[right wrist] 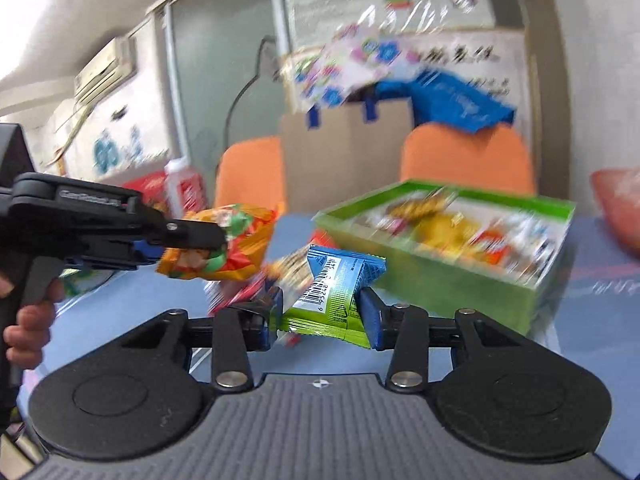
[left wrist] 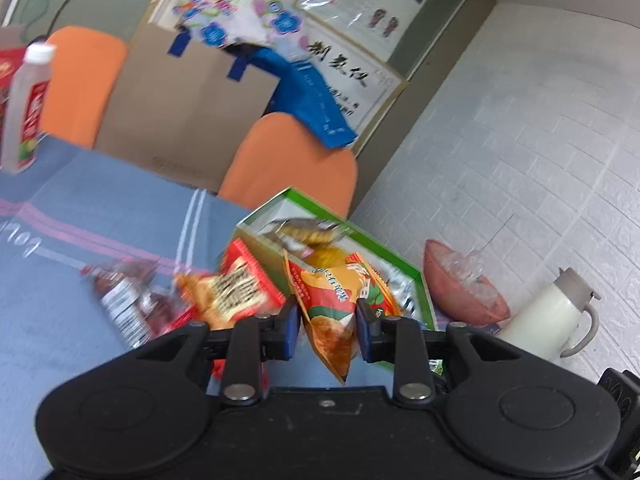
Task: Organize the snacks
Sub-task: 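Carry both snacks into the green box while opening both grippers, then grasp the red-and-white snack bag with both grippers, then carry the red-and-white bag into the green box and open both grippers, then grasp the small clear candy bag with both grippers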
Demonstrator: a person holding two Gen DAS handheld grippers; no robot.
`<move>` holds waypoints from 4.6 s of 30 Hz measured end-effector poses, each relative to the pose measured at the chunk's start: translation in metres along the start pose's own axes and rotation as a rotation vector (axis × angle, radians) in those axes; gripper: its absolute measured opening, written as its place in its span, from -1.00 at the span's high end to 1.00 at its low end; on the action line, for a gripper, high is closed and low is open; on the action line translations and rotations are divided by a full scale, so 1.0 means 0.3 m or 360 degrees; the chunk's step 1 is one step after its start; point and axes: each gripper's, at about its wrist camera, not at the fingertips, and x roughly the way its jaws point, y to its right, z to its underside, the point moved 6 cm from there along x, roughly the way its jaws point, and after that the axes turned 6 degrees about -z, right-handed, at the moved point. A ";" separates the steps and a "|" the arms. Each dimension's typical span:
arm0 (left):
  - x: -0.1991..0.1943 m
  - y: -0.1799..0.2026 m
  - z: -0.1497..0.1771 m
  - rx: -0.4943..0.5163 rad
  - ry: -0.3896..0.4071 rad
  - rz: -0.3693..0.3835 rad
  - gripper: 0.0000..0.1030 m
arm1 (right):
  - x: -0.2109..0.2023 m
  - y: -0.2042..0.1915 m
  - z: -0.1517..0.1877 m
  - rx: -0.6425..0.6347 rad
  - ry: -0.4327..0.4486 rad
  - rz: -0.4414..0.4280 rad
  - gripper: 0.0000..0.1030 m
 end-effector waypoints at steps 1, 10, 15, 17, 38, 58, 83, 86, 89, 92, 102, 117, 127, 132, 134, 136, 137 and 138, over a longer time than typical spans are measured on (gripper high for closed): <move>0.026 0.019 -0.022 0.0000 0.0004 0.0014 -0.55 | 0.002 0.025 -0.016 -0.0004 0.0023 0.0035 -0.41; 0.313 0.120 -0.129 0.0010 -0.0007 0.0006 -0.55 | 0.092 0.267 -0.104 0.0018 0.0114 0.0350 -0.41; 0.444 0.136 -0.137 0.0044 -0.0057 -0.0041 -0.59 | 0.150 0.350 -0.108 0.0027 0.0107 0.0405 -0.41; 0.487 0.137 -0.122 0.0077 -0.0072 -0.0074 -0.64 | 0.181 0.366 -0.098 0.0013 0.0103 0.0388 -0.43; 0.181 0.079 0.016 0.0206 -0.0068 -0.0342 -1.00 | 0.066 0.164 0.004 -0.0133 0.0045 0.0271 -1.00; -0.117 -0.326 0.082 -0.0088 -0.0062 -0.0482 -1.00 | 0.293 -0.170 0.103 -0.0240 -0.0354 -0.0145 -1.00; 0.257 -0.210 0.122 -0.0012 -0.0359 -0.0235 -0.62 | 0.363 -0.108 0.150 0.0081 -0.0476 -0.0269 -0.01; 0.210 -0.175 0.113 0.0028 -0.0316 -0.0230 -0.62 | 0.319 -0.130 0.138 0.0036 -0.0418 -0.0282 0.01; 0.175 -0.114 0.084 0.0087 -0.0264 -0.0210 -0.62 | 0.266 -0.139 0.108 0.0014 -0.0328 -0.0276 0.01; 0.162 -0.036 0.048 0.0156 -0.0208 -0.0174 -0.62 | 0.214 -0.122 0.064 0.0008 -0.0212 -0.0240 0.01; 0.315 0.213 -0.033 0.0334 -0.0175 -0.0001 -0.62 | 0.134 0.085 -0.058 0.0067 0.0031 -0.0040 0.01; 0.586 0.319 -0.054 0.0486 -0.0222 -0.0038 -1.00 | 0.228 0.369 -0.056 0.0205 0.0174 0.0204 -0.17; 0.392 0.130 -0.039 0.0288 -0.0062 -0.0117 -1.00 | 0.165 0.330 -0.027 0.0136 0.0222 0.0223 -0.78; 0.324 0.018 -0.015 0.0194 -0.0081 -0.0192 -1.00 | 0.130 0.221 -0.005 0.0090 0.0185 0.0090 -0.97; 0.328 -0.010 -0.001 0.0171 -0.0120 -0.0215 -1.00 | 0.119 0.176 0.007 0.0078 0.0155 0.0058 -1.00; 0.341 -0.021 0.009 0.0156 -0.0152 -0.0208 -1.00 | 0.108 0.140 0.014 0.0057 0.0127 0.0033 -1.00; 0.351 -0.021 0.013 0.0161 -0.0159 -0.0208 -1.00 | 0.099 0.125 0.021 0.0046 0.0118 0.0030 -1.00; 0.363 -0.017 0.014 0.0180 -0.0156 -0.0216 -1.00 | 0.091 0.114 0.027 0.0038 0.0112 0.0026 -1.00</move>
